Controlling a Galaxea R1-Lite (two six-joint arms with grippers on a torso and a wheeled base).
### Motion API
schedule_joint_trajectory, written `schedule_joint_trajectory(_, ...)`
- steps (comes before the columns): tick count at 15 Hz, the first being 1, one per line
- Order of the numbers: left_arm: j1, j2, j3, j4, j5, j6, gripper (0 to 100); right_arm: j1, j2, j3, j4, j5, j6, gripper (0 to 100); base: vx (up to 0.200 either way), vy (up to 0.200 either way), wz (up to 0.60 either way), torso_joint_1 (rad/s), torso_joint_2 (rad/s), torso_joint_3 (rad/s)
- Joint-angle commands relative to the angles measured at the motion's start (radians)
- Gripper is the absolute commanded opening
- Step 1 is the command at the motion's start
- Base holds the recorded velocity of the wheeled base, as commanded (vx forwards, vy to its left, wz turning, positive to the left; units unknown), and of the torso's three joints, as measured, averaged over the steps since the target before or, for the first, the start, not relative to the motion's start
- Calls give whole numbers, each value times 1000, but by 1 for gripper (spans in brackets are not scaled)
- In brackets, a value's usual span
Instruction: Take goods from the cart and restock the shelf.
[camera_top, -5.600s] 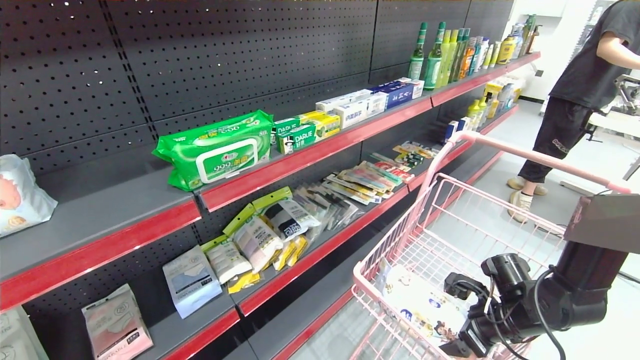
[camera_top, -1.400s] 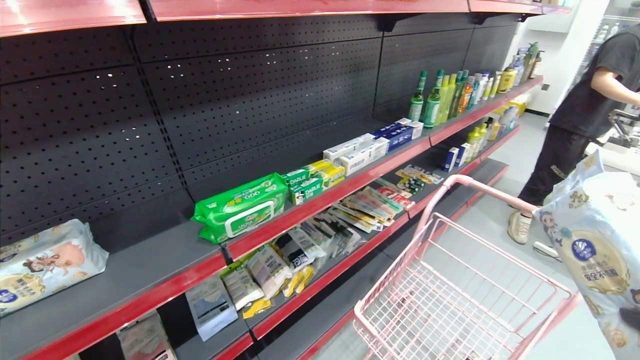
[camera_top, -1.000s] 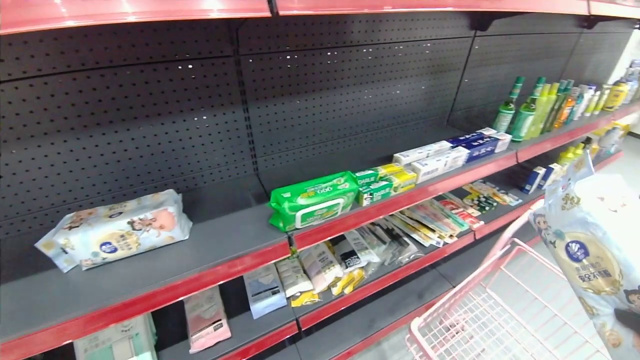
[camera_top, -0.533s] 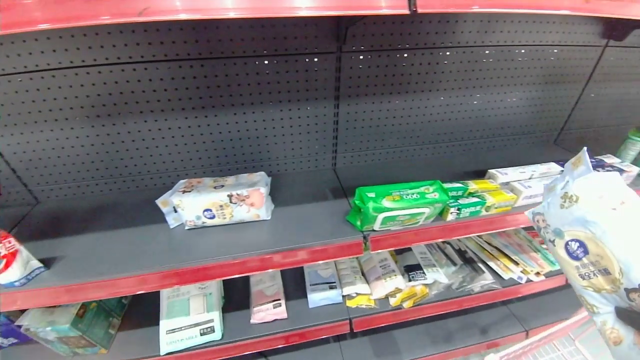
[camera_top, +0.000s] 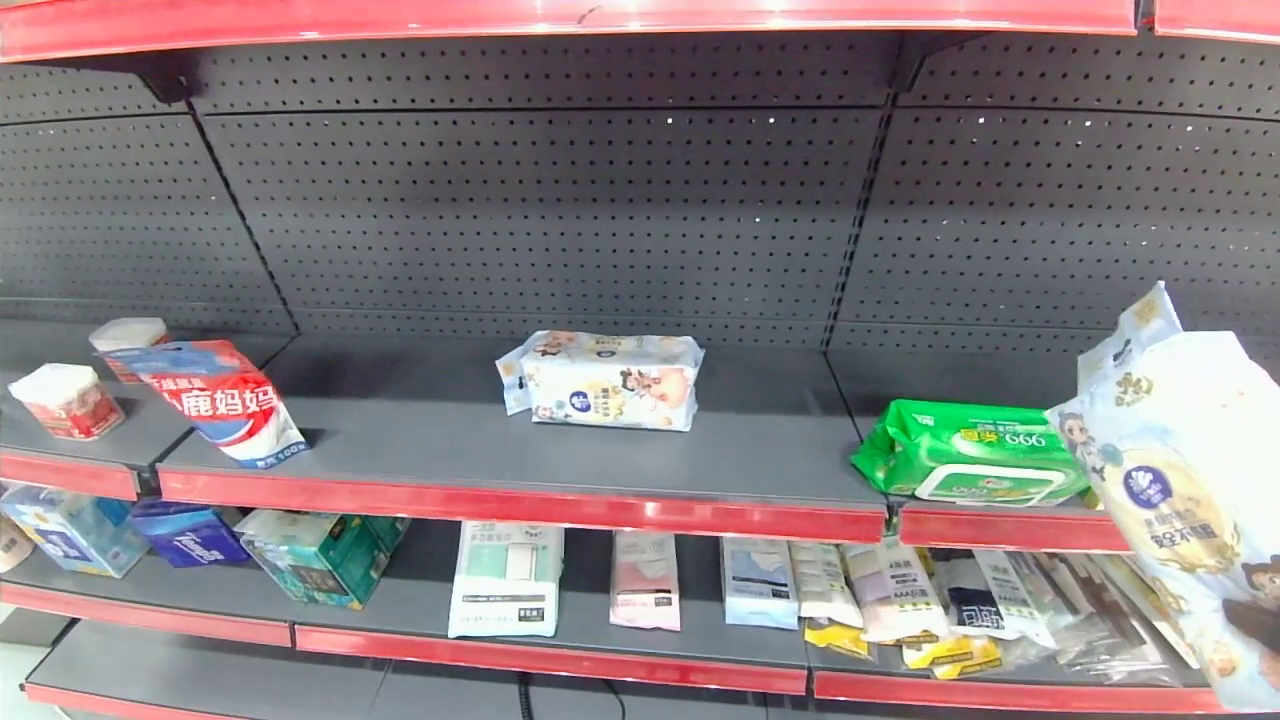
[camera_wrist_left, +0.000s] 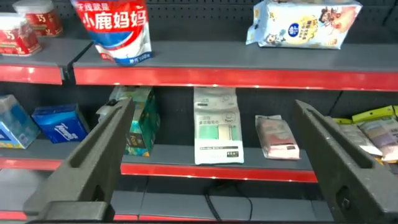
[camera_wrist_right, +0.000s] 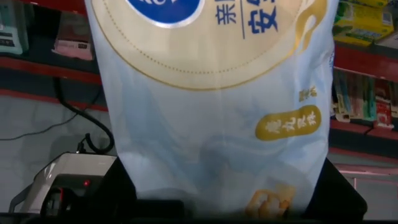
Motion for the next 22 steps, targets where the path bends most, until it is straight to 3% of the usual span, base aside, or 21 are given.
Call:
schedule_joint_trajectory(1,1,1,0,-1,0,0,100,-4,-27,-4,-2,-1,2,0,0,0,0,0,0,0)
schedule_joint_trajectory(9,1,-1,0,-1,0,0,100,-7,-57,19,0,-4,0,0,0,0,0,0,0,0)
schedule_joint_trajectory(12,1,-1,0,-1,0,-2,100,-7,-59,18,0,-4,0,0,200,0,0,1,2,4)
schedule_joint_trajectory(22,-4,21,0,1,-2,0,100,-12,-111,25,0,-1,16,0,0,0,0,0,0,0)
